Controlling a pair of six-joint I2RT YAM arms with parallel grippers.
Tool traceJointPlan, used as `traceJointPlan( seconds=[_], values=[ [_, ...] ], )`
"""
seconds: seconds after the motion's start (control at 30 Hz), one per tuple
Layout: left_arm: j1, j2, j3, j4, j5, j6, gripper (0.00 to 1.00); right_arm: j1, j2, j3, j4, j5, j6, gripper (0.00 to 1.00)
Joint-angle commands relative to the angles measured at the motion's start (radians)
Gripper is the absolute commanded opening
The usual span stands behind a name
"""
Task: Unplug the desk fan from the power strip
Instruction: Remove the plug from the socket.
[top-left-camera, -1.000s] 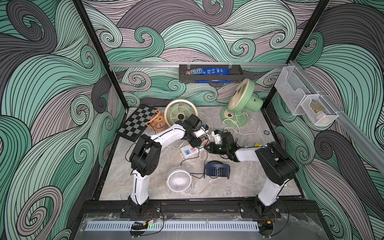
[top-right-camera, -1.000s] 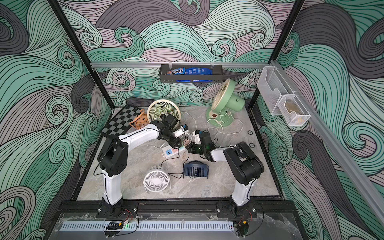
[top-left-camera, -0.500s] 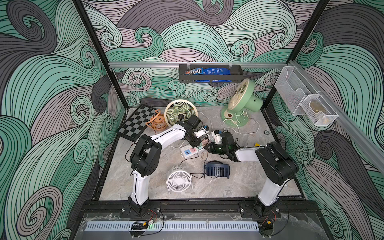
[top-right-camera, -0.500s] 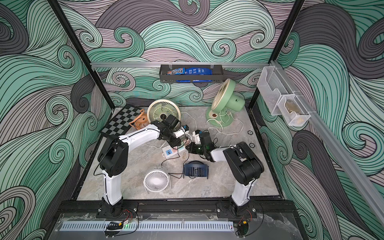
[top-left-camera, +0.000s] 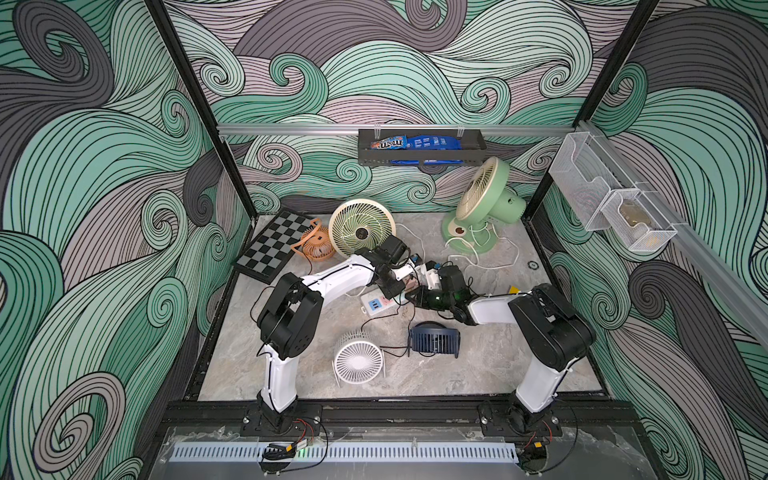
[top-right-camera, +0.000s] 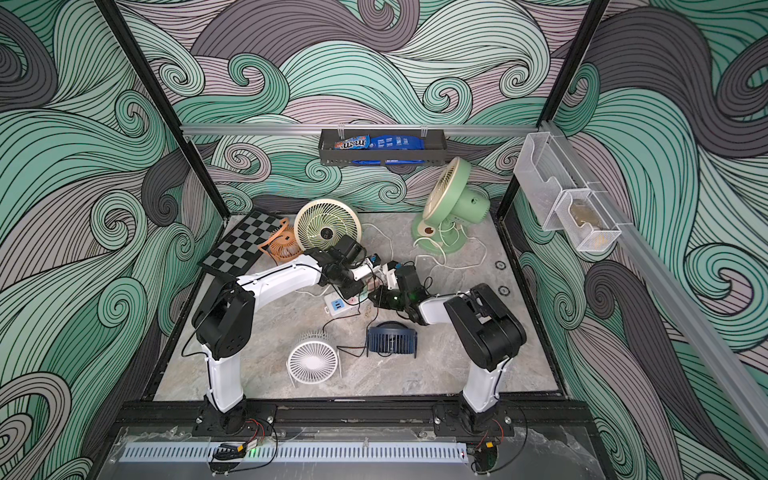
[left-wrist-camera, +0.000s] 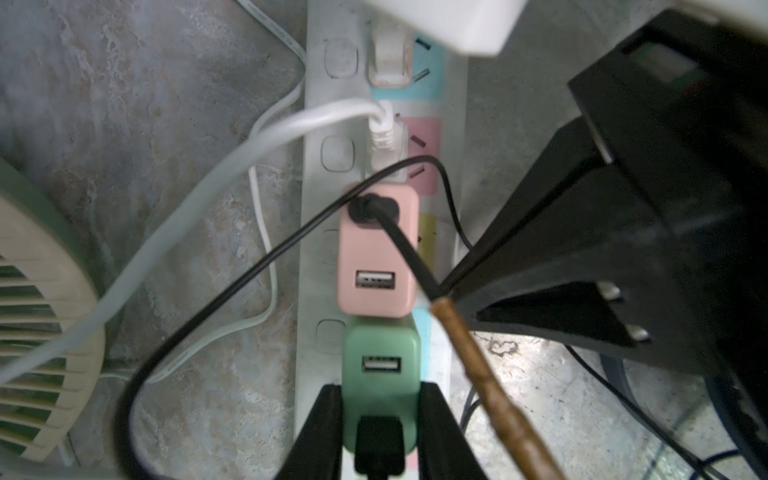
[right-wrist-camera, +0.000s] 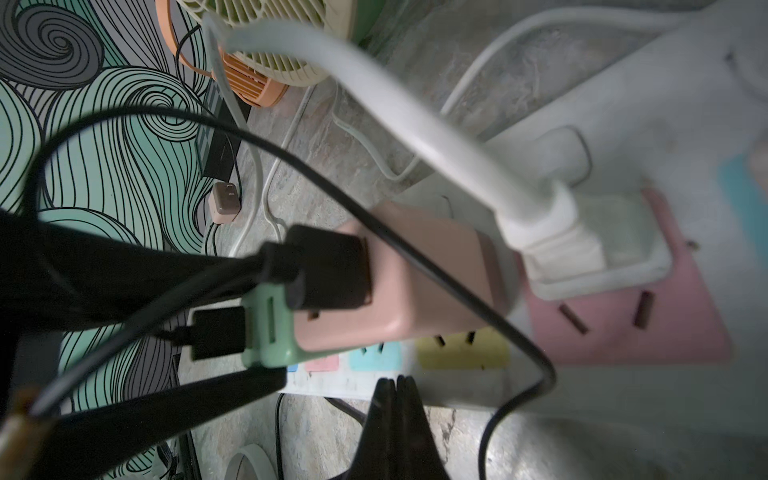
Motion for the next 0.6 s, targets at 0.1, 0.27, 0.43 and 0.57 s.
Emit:
traceJointPlan(
  seconds=[0.1,0.27,0.43,0.57],
  values=[
    [0.019,0.033,0.034,-0.046,0.045,-0.030,0.03,-0.009,0.044,-0.004,-0.024,0.035,0.052,0.01],
    [0.012,0.021,0.001,-0.013,0.005,-0.027,0.02,-0.011,0.041,-0.003,-0.031,0.044,0.059,0.01],
    [0.014,-0.009,-0.032,0.027,-0.052,-0.007,0.01,-0.012,0.048,-0.001,-0.040,0.053,0.060,0.01],
    [0.040,0.022,0.025,-0.053,0.049,-0.039,0.00,-0.012,0.054,-0.005,-0.040,0.054,0.061,0.01]
  ],
)
